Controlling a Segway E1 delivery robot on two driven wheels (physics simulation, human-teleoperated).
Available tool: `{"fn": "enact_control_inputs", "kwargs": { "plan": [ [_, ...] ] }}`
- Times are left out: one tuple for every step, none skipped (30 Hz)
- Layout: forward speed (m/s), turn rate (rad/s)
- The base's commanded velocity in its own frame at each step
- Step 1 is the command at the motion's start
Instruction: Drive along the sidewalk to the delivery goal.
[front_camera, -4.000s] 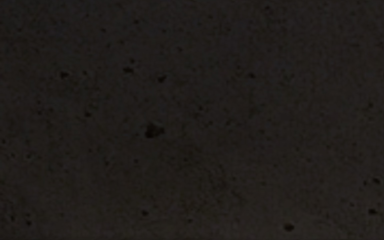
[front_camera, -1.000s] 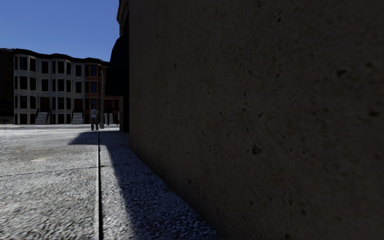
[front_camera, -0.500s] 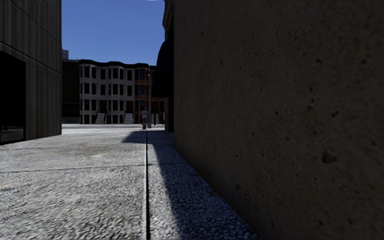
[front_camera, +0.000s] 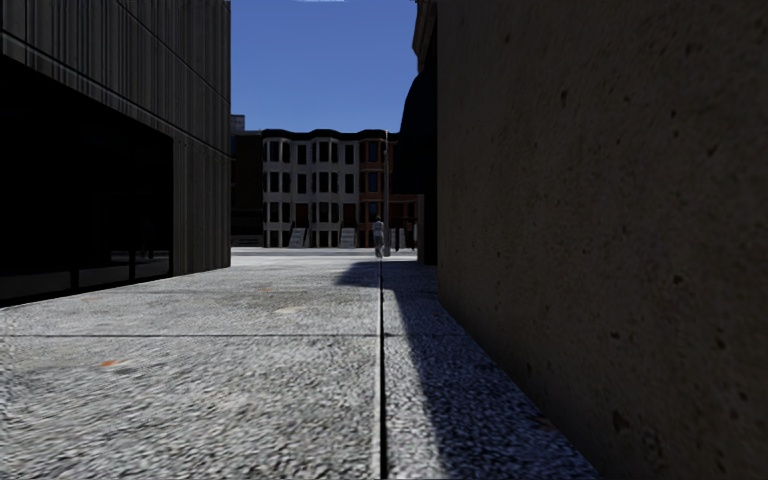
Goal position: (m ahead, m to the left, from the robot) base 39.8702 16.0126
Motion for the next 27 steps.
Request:
{"fn": "enact_control_inputs", "kwargs": {
  "plan": [
    [0.74,0.58],
    [0.74,0.58],
    [0.75,0.58],
    [0.75,0.58],
    [0.75,0.58],
    [0.75,0.58],
    [0.75,0.58],
    [0.77,0.58],
    [0.78,0.58],
    [0.78,0.58],
    [0.8,0.57],
    [0.8,0.51],
    [0.81,0.41],
    [0.81,0.41],
    [0.82,0.29],
    [0.85,0.18],
    [0.89,0.1],
    [0.89,0.1],
    [0.91,0.04],
    [0.93,0.0],
    [0.96,0.0],
    [0.96,0.0],
    [0.97,0.0],
    [0.98,0.0],
    [0.99,0.0],
    [0.99,0.0],
    [1.0,0.0]
  ]
}}
